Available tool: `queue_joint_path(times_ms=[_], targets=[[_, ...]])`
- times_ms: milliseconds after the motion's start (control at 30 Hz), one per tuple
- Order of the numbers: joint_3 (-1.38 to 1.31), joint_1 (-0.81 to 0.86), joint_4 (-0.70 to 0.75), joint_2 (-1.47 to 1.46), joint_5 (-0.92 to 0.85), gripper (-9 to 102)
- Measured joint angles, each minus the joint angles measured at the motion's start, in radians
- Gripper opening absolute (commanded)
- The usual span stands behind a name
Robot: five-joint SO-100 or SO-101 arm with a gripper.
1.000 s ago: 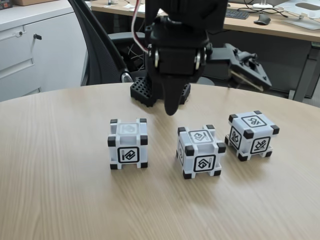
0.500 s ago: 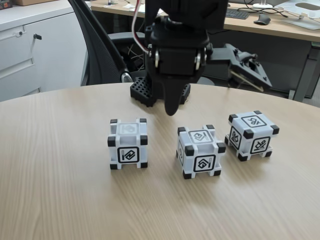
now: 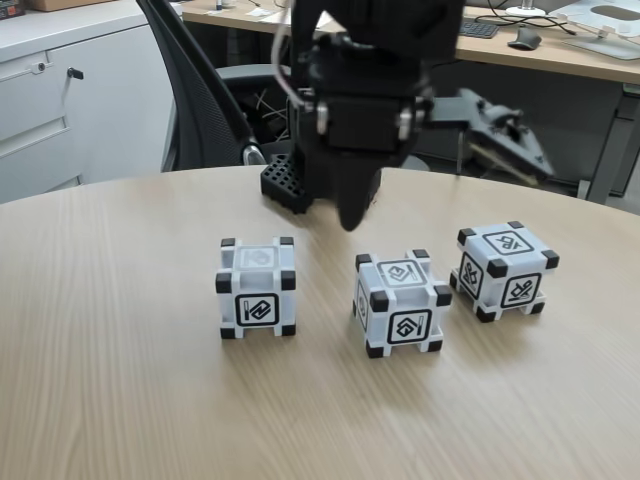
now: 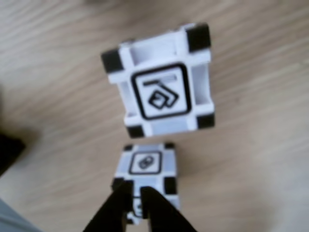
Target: Stack cubes from left to right.
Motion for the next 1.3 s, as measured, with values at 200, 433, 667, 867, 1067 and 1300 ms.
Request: queue_joint_path(times_ms=[200,433,667,867,1067,1300], targets=[[0.000,-0.183,0.000,0.000,0.057,0],[0.000,-0.397,0.000,0.000,0.109,0],[0.000,-0.518,0.000,0.000,0.147,0],[0.000,-0.522,0.000,0.000,0.164,7],[0.000,-0.522,0.000,0.000,0.192,37],[0.000,-0.529,0.000,-0.003,0.132,46]])
